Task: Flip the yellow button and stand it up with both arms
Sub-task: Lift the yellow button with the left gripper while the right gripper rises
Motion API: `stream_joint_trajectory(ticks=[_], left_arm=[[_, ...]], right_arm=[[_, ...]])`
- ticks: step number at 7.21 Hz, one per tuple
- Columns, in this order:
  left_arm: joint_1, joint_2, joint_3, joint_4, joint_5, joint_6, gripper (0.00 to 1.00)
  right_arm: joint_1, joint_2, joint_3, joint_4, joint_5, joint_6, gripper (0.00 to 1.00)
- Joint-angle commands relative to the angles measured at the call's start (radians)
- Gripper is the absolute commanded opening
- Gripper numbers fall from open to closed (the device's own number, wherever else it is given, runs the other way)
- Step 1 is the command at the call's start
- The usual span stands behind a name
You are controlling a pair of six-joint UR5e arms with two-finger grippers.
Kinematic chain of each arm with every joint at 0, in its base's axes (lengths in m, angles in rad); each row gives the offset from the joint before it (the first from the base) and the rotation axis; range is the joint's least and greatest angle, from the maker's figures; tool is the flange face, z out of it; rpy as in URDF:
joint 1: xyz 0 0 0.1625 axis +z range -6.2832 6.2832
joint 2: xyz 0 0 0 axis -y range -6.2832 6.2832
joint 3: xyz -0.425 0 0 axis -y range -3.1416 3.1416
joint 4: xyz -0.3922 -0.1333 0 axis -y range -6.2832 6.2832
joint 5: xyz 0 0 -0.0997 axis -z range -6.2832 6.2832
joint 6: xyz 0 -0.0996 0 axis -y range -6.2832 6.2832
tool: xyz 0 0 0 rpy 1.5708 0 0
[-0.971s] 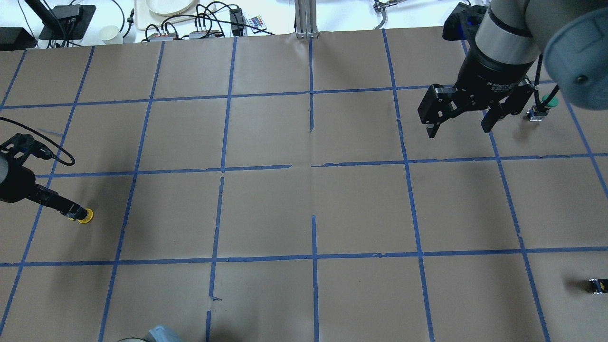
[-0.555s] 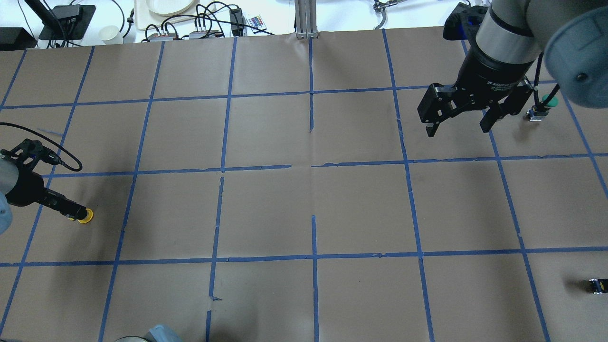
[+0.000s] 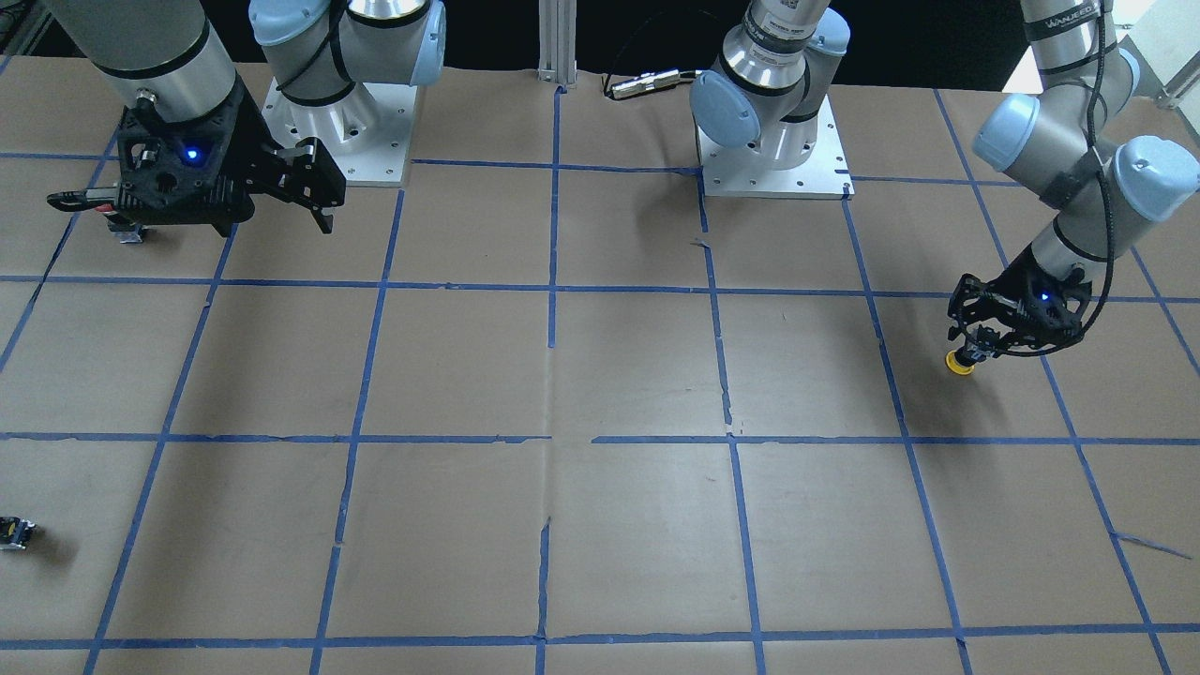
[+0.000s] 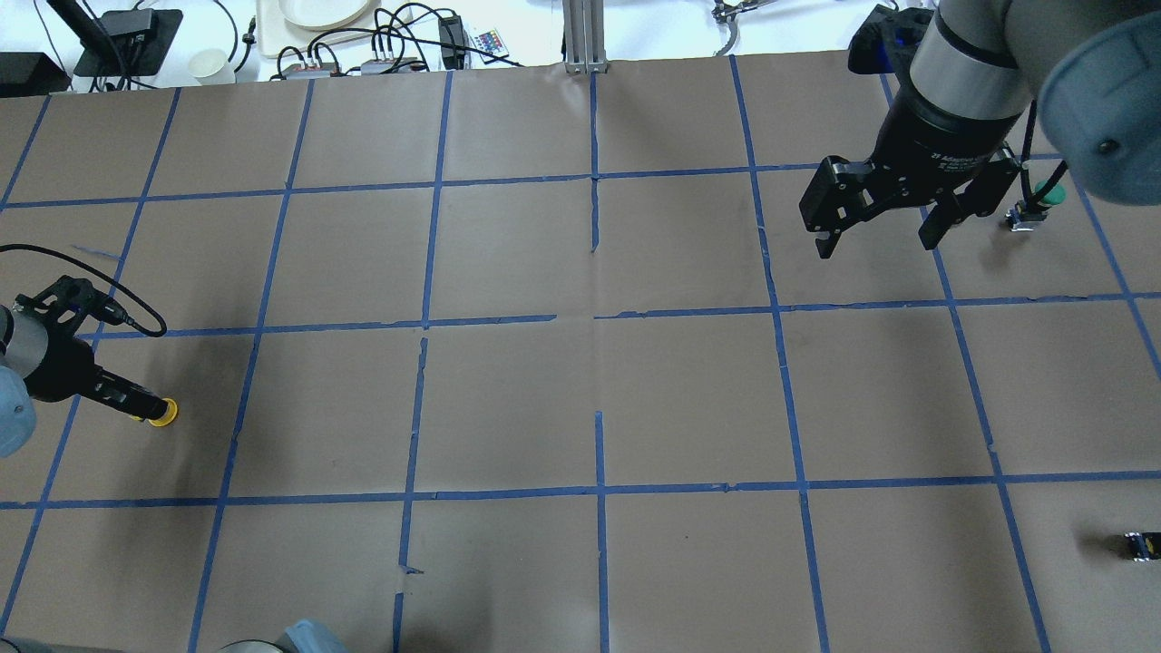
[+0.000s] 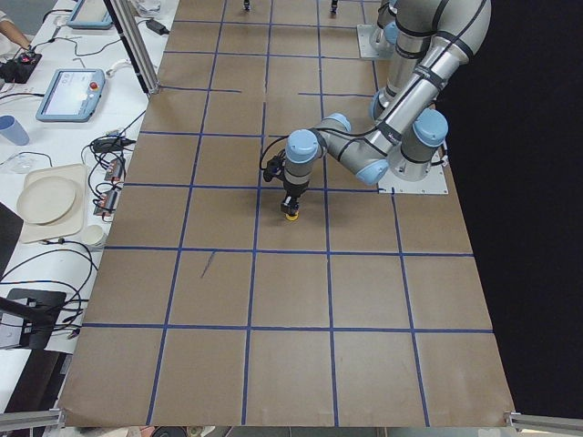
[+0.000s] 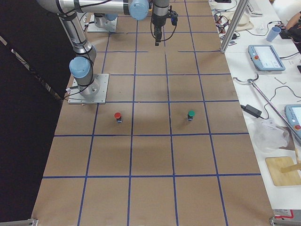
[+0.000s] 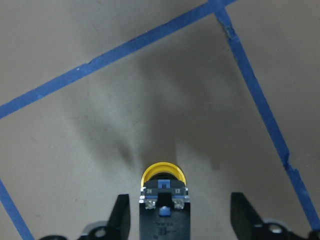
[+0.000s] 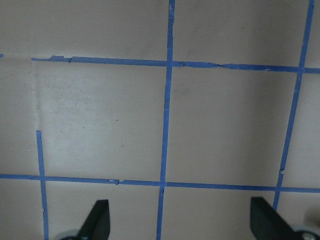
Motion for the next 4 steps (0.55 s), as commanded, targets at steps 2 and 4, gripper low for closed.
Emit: stream_joint_trajectory(ticks=[2,4], left_arm=[[0.0,-0.002,0.011,0.03,0.002,-0.003,0.13],[-0.008,0.078,0.032,-0.081,-0.034,-0.013,0.12]], right_arm=[[0.0,0.0,0.001,0.0,-0.001,0.03,1.0],[0.0,0.026,0.0,0.002,0.008,0.038,1.0]])
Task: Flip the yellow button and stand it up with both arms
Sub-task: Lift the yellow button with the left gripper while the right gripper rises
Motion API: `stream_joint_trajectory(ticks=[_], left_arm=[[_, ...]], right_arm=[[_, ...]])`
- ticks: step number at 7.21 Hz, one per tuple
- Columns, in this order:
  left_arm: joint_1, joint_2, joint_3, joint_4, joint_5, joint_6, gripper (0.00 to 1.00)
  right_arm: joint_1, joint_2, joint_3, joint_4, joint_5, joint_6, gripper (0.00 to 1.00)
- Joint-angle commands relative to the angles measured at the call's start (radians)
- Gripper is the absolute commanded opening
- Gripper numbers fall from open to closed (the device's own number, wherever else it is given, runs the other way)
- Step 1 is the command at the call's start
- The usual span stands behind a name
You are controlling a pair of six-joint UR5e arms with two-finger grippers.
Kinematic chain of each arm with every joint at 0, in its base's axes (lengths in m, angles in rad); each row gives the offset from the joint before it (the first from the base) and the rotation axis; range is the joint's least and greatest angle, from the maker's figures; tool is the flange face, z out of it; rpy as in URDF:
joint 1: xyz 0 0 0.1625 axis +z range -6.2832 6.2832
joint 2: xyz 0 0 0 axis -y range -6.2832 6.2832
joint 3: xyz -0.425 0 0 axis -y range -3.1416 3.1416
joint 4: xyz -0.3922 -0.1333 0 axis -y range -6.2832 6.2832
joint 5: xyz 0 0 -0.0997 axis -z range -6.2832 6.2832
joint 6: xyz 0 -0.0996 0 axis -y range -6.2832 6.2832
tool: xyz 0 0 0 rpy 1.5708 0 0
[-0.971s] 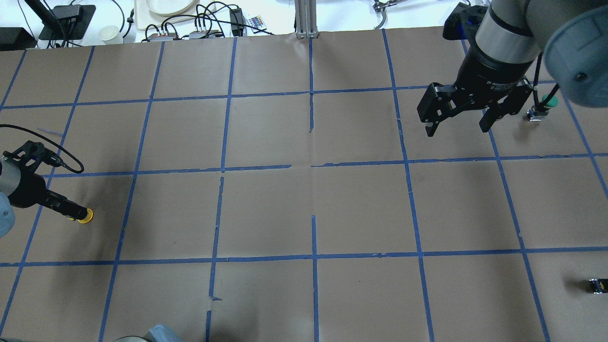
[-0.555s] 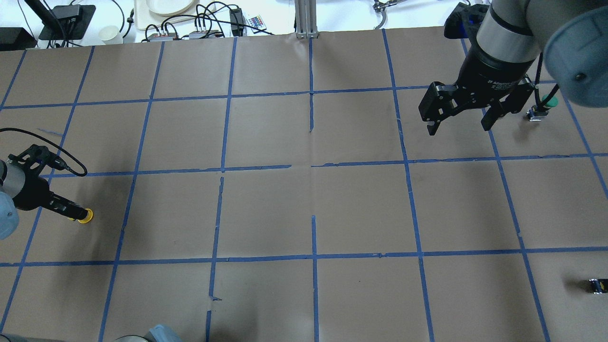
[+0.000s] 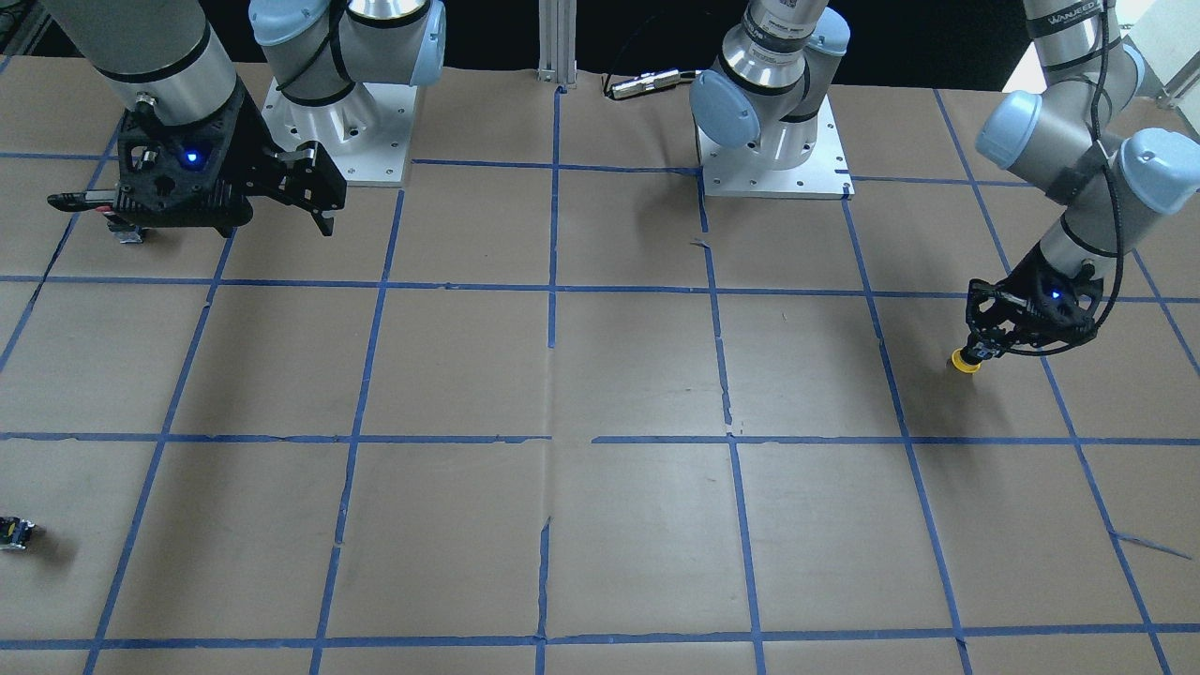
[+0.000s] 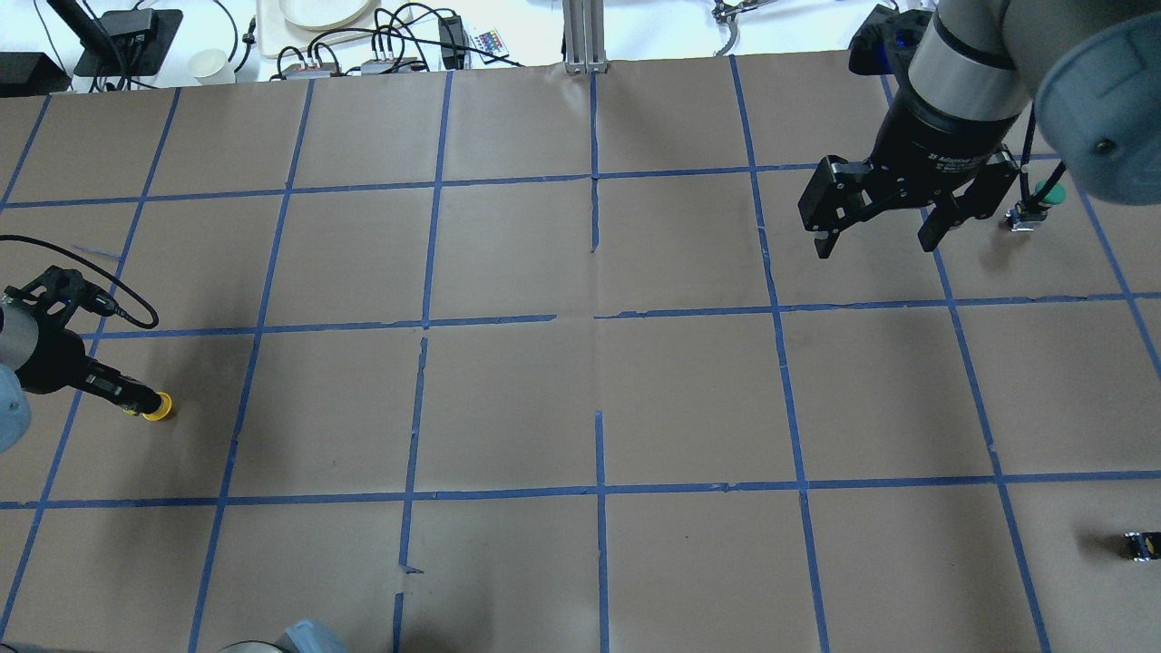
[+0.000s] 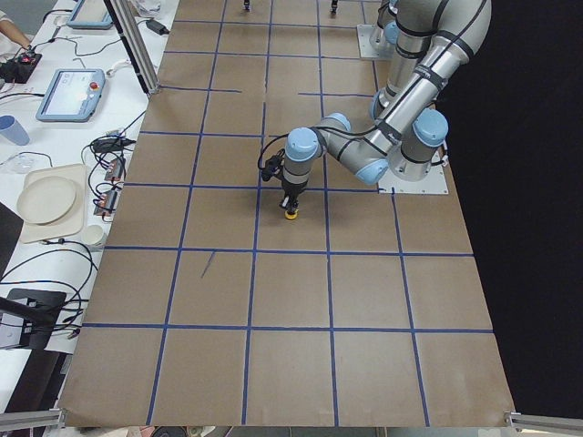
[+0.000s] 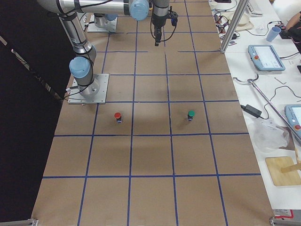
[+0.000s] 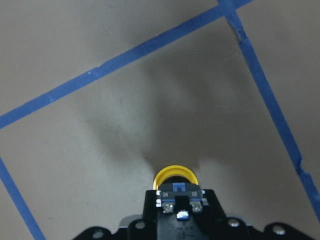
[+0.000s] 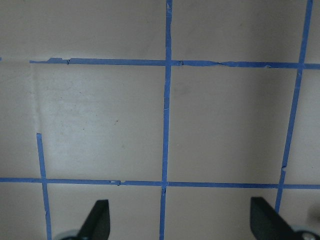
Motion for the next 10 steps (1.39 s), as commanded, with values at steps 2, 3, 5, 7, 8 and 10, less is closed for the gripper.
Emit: stream_joint_trajectory(ticks=[2,3,5,7,8,10], left_arm=[[-0.014,0.137,0.128,-0.446,-0.204,-0.053,0.12],[-0.046,0.145,0.232,-0.643,-0.269,-0.15,0.12],[-0.278,0.142,0.511,-0.939,-0.413,-0.47,0.12],[-0.501,0.115,0.605,-0.964,-0.603,-0.792,0.12],[-0.535,0.106,0.583,-0.964,-0.757,-0.852,0.12],[-0.558,0.128,0.516,-0.969,-0.907,-0.84,0.12]], right_arm=[[-0.005,0.025,-0.016,0.015,0.134,0.28,1.0],[-0.013,0.025,-0.018,0.053,0.213,0.408,1.0],[-0.103,0.025,-0.03,0.162,0.483,0.548,1.0],[-0.167,0.025,-0.03,0.29,0.736,0.681,1.0],[-0.168,0.023,-0.029,0.299,0.861,0.811,1.0],[-0.169,0.02,0.032,0.342,1.134,0.794,1.0]])
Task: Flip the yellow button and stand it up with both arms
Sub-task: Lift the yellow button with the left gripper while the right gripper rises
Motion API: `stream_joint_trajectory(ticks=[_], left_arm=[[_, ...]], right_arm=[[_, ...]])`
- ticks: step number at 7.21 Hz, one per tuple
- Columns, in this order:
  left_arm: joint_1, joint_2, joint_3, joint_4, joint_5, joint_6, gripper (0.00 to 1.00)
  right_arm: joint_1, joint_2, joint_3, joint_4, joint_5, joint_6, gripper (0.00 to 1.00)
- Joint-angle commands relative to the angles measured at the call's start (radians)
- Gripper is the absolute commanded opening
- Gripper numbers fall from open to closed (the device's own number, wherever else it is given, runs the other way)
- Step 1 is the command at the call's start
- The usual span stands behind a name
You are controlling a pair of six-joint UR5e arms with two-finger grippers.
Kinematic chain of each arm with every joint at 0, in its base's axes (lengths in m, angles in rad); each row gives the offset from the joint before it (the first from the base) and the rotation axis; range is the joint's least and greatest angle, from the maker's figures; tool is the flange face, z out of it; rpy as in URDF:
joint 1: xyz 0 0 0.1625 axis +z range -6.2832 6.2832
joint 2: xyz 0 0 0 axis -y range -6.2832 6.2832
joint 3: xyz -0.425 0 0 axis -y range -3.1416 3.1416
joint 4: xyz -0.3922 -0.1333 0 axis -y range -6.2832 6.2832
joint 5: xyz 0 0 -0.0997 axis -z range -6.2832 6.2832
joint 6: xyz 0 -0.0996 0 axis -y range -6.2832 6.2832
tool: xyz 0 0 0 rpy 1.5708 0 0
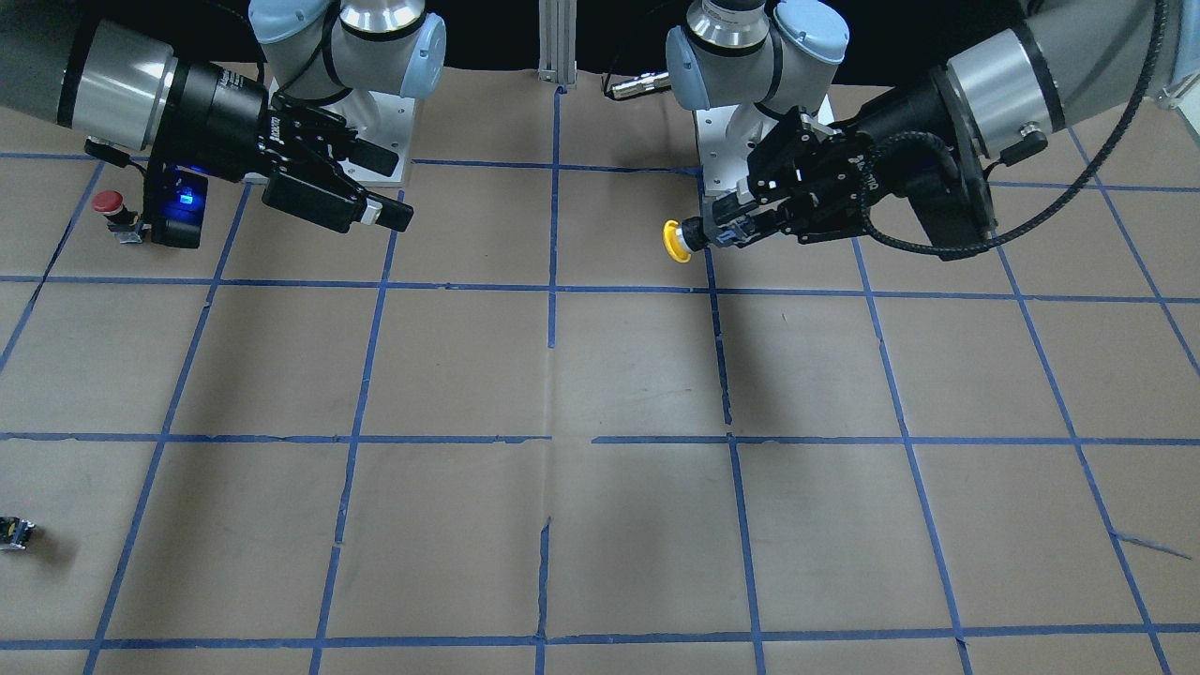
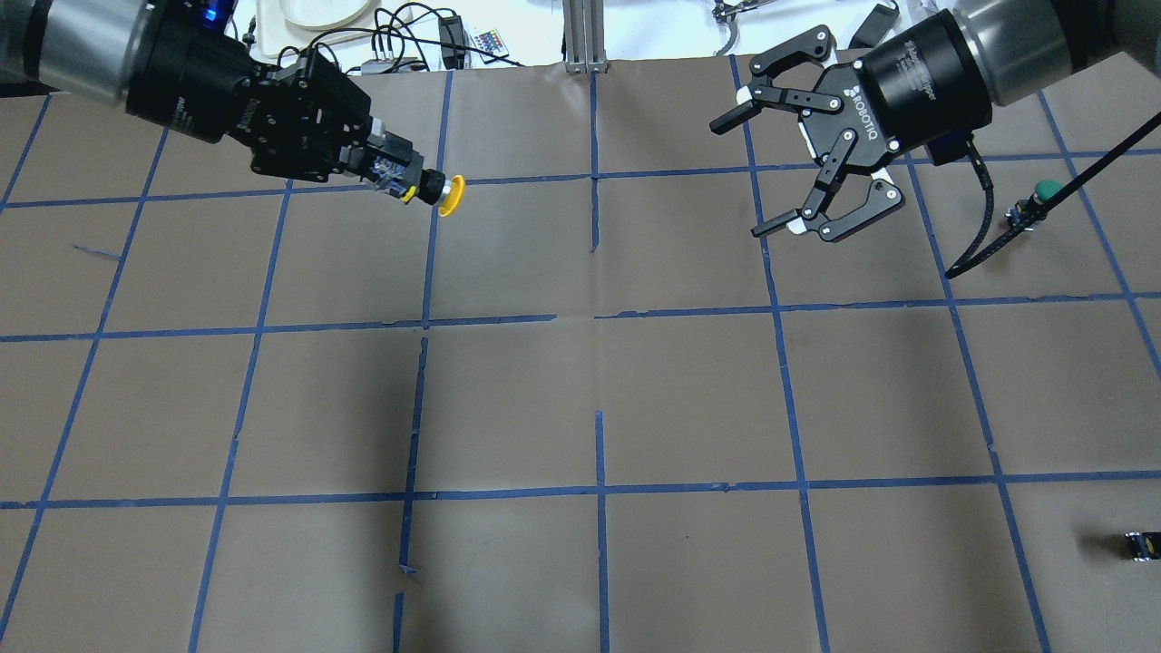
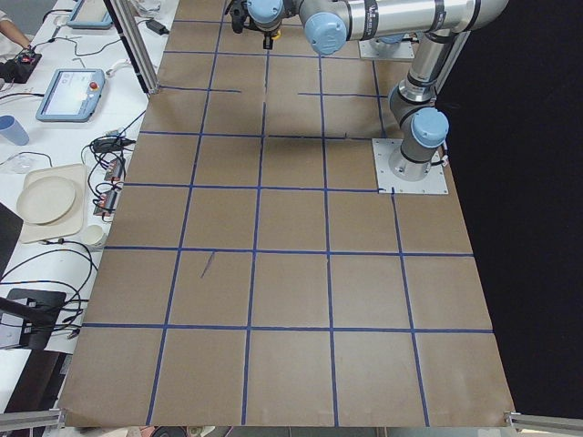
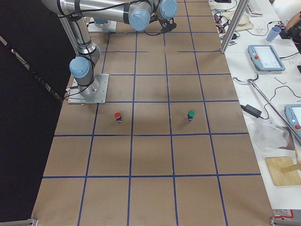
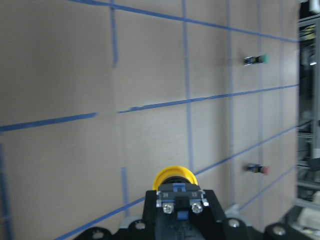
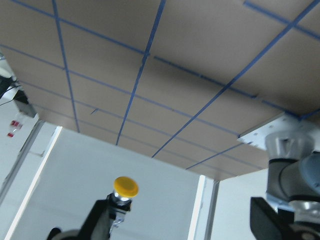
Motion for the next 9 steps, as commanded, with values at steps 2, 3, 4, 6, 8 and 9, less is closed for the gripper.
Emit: stream_joint_trajectory(ticks=[2,3,4,6,8,9], left_arm=[[-0.04,0.042,-0.058,-0.004,-0.375,-0.019,0.12],[-0.054,0.043,-0.064,-0.002,-0.481,-0.01,0.12],[-0.055,0.043,-0.067,0.002,-0.551,-0.008,0.12],[-0.057,0.046,-0.088,0.014,-0.636,0.064,0.12],[-0.072,0.052,-0.088,0.054,-0.665,0.066,0.12],[-0.081,0.052,-0.09,0.053,-0.676,0.064,0.12]], right_arm=[[-0.002,-0.004,0.076,0.04,0.206,0.005,1.0],[-0.002,-0.003,0.076,0.077,0.215,0.022,1.0],[-0.002,-0.001,0.076,0.106,0.287,0.032,1.0],[-0.002,-0.01,0.061,0.108,0.355,0.149,1.0],[0.001,-0.056,0.055,0.104,0.37,0.219,1.0],[0.013,-0.094,0.05,0.1,0.411,0.247,1.0]])
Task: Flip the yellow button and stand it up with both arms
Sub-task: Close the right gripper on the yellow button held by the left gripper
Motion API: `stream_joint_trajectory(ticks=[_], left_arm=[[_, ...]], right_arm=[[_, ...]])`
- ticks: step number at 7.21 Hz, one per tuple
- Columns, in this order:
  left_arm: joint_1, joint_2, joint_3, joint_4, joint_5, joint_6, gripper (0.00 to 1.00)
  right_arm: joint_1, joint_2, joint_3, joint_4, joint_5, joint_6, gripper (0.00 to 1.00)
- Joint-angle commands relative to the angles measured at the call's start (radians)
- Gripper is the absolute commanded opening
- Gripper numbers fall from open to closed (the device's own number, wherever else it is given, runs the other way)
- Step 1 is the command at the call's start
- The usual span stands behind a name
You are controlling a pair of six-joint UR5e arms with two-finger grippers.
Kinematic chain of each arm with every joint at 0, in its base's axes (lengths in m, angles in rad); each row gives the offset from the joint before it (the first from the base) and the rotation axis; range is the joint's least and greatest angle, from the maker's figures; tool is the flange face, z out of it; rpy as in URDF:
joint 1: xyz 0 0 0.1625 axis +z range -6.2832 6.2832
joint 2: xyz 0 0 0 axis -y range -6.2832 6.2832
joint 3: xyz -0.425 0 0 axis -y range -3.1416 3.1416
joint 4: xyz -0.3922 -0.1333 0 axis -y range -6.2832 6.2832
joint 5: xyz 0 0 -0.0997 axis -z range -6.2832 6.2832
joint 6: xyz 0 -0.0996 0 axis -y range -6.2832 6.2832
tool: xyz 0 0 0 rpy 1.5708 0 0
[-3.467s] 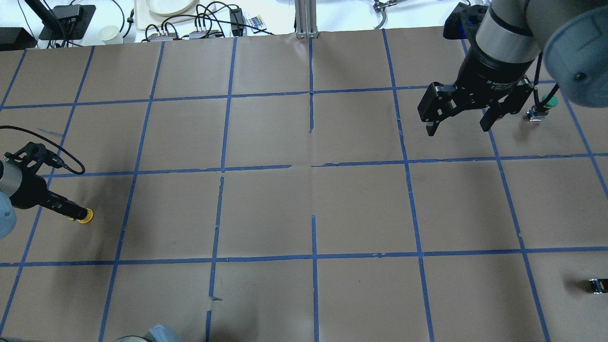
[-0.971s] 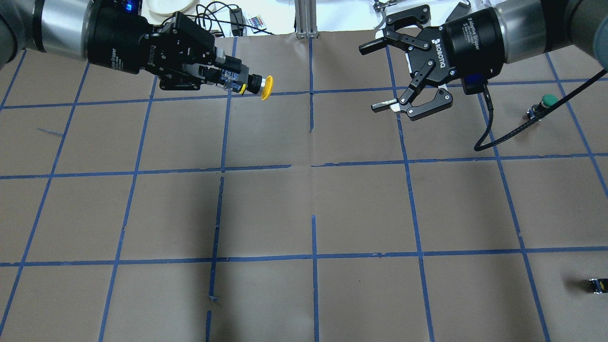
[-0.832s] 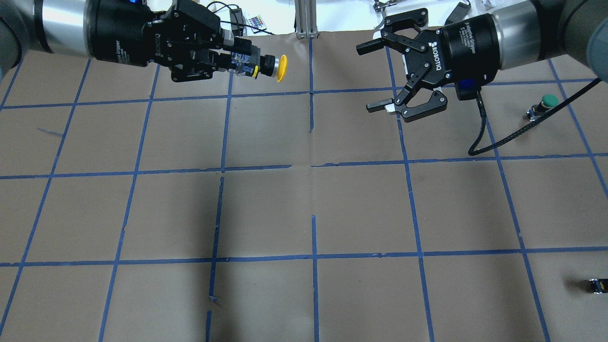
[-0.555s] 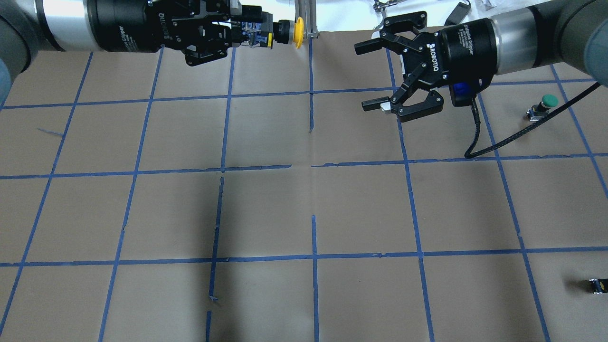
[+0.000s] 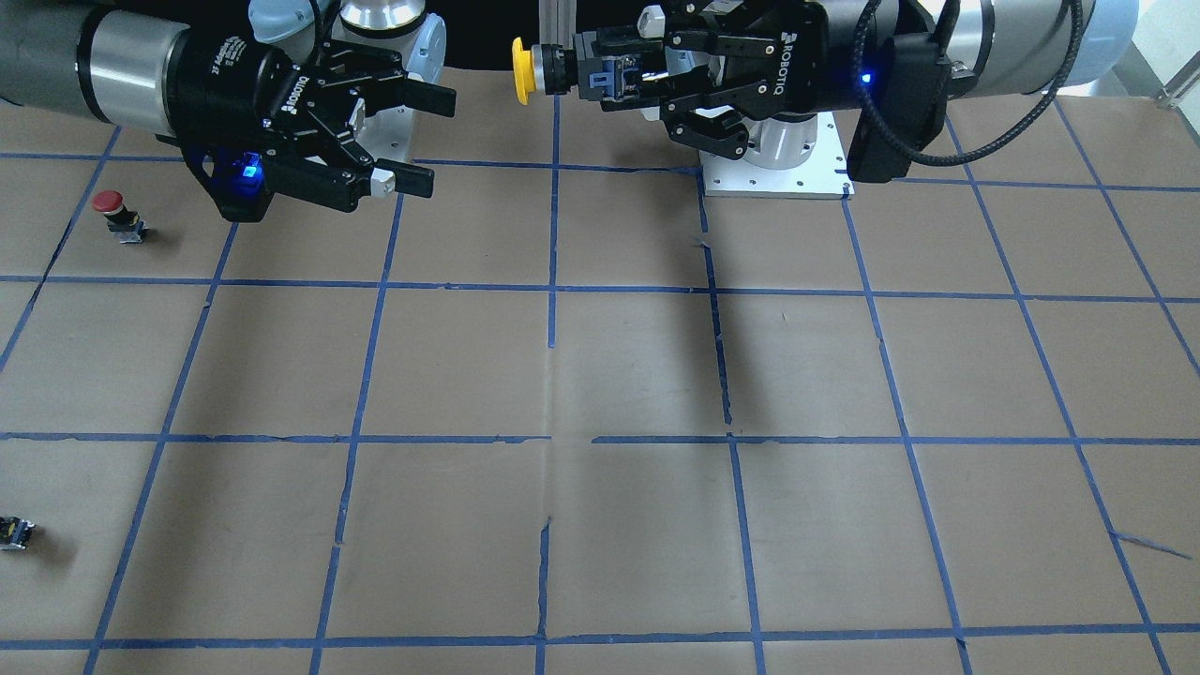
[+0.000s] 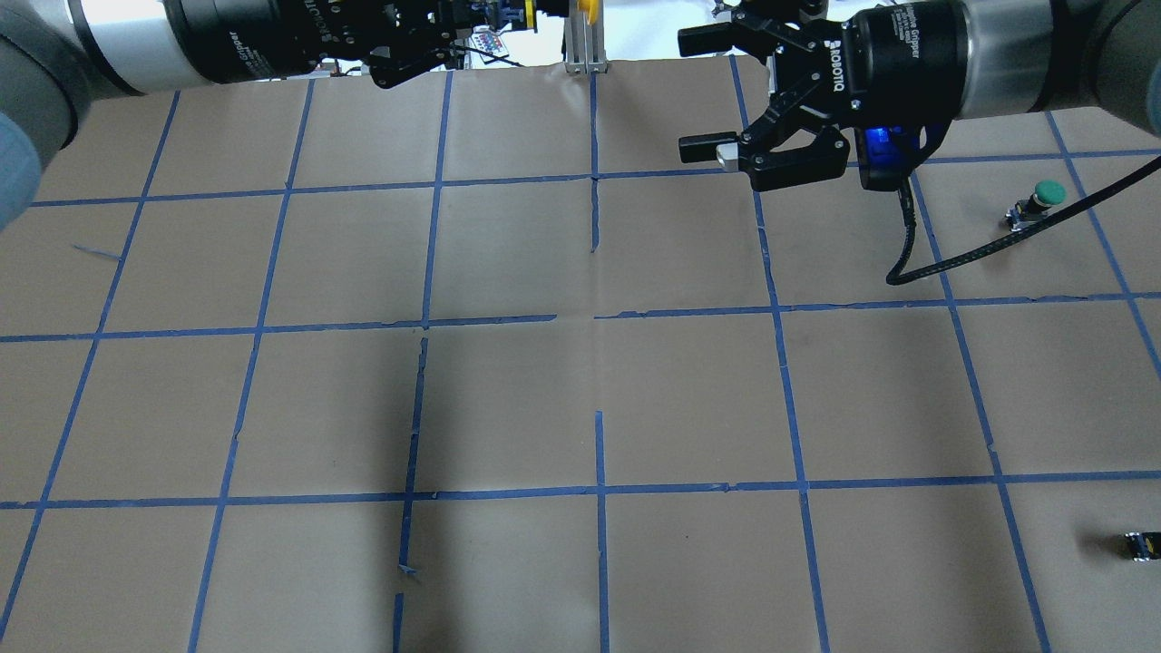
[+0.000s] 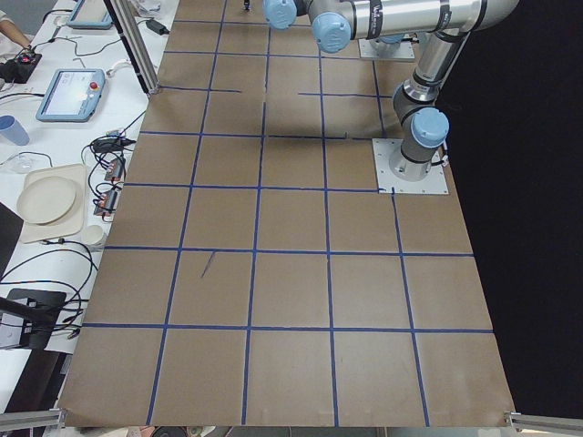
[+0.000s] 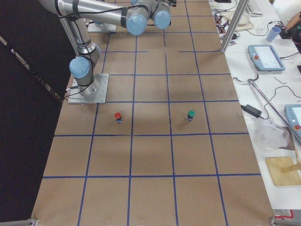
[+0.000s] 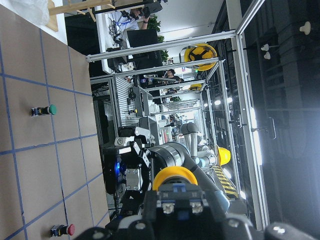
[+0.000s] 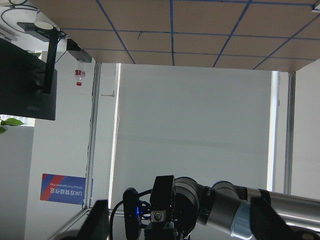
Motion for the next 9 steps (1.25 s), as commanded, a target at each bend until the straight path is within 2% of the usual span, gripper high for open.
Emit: stream_joint_trajectory(ticks=[1,2,4,6,7,9], left_arm=[[-0.025,0.002,-0.006,0.007,-0.02,-0.007,0.12],[-0.025,0.002,-0.006,0.008,-0.02,-0.007,0.12],[-0.025,0.002,-0.006,0.008,-0.02,-0.007,0.12],[-0.027,0.002,-0.011,0.007,-0.021,-0.012,0.12],[-0.025,0.002,-0.017,0.007,-0.021,-0.042,0.12],[-0.027,0.004,-0.015,0.007,-0.055,-0.116,0.12]], right_arm=[[0.021,-0.053,-0.009,-0.02,0.039,0.048,1.0],[0.024,-0.047,-0.009,-0.115,0.044,0.082,1.0],[0.032,-0.044,-0.006,-0.29,0.045,0.272,1.0],[0.061,-0.044,-0.007,-0.304,0.048,0.306,1.0],[0.064,-0.036,-0.007,-0.342,0.092,0.353,0.99],[0.065,-0.018,0.008,-0.5,0.094,0.484,0.99]])
